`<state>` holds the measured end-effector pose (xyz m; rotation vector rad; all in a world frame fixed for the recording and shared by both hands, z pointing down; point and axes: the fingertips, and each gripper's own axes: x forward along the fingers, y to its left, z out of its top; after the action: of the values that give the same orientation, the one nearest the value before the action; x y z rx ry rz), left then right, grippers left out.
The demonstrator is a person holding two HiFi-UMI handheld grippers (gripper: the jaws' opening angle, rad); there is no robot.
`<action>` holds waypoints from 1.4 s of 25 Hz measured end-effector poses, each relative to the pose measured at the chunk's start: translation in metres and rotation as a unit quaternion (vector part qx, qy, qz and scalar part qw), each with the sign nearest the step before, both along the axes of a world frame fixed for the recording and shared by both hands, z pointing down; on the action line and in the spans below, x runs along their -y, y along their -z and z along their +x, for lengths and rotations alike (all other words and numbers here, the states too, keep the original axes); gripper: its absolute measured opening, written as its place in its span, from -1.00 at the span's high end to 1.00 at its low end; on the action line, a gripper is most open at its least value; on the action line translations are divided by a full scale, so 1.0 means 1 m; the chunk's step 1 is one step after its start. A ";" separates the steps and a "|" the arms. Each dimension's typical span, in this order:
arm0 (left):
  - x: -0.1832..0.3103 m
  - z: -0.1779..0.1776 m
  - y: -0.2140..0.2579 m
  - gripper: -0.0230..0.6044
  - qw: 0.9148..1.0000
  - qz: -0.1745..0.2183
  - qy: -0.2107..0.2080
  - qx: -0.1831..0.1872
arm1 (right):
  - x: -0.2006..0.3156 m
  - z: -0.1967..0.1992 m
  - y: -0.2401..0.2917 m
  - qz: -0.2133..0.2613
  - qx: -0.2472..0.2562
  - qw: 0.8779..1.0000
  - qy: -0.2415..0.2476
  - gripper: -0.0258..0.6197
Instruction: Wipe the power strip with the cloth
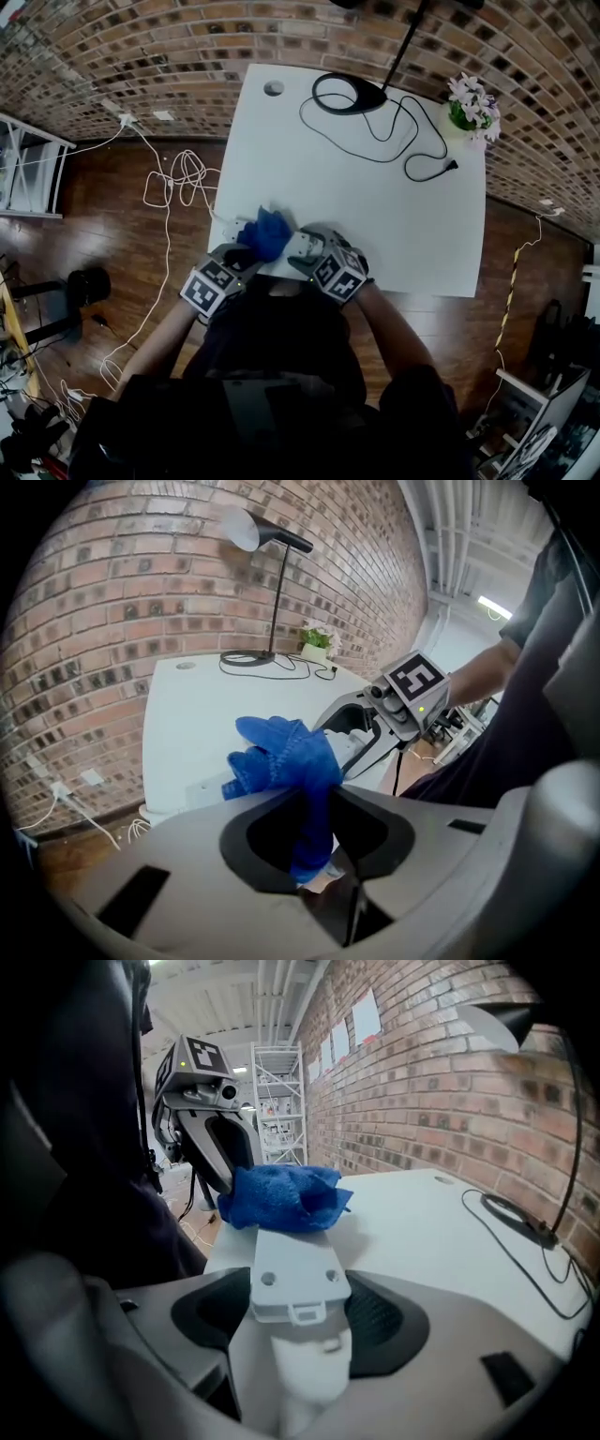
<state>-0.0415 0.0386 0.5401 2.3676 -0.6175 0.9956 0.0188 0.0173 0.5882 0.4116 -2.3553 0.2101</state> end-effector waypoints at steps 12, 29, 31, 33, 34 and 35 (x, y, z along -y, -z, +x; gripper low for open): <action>0.015 -0.011 0.062 0.32 0.991 0.018 0.074 -0.108 | -0.006 -0.005 0.001 0.003 0.005 1.000 0.024 0.04; 0.035 0.003 -0.013 0.58 0.998 -0.016 -0.001 0.053 | -0.008 -0.004 0.001 0.024 -0.027 0.999 0.023 0.05; 0.038 -0.004 -0.016 0.61 0.999 -0.010 0.018 0.043 | -0.009 -0.004 0.001 0.023 -0.030 0.999 0.024 0.05; 0.041 -0.013 -0.012 0.62 0.997 -0.007 0.052 0.048 | -0.008 -0.005 0.001 0.023 -0.030 0.999 0.024 0.05; 0.043 -0.015 -0.007 0.63 0.996 -0.007 0.073 0.050 | -0.008 -0.005 0.001 0.023 -0.030 0.999 0.023 0.05; 0.044 -0.017 -0.004 0.64 0.995 -0.008 0.089 0.049 | -0.008 -0.004 0.001 0.022 -0.029 0.999 0.023 0.05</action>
<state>-0.0589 -0.0059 0.5439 2.2148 -0.8371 1.0377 0.0144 0.0254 0.5869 0.3806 -2.3126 0.1229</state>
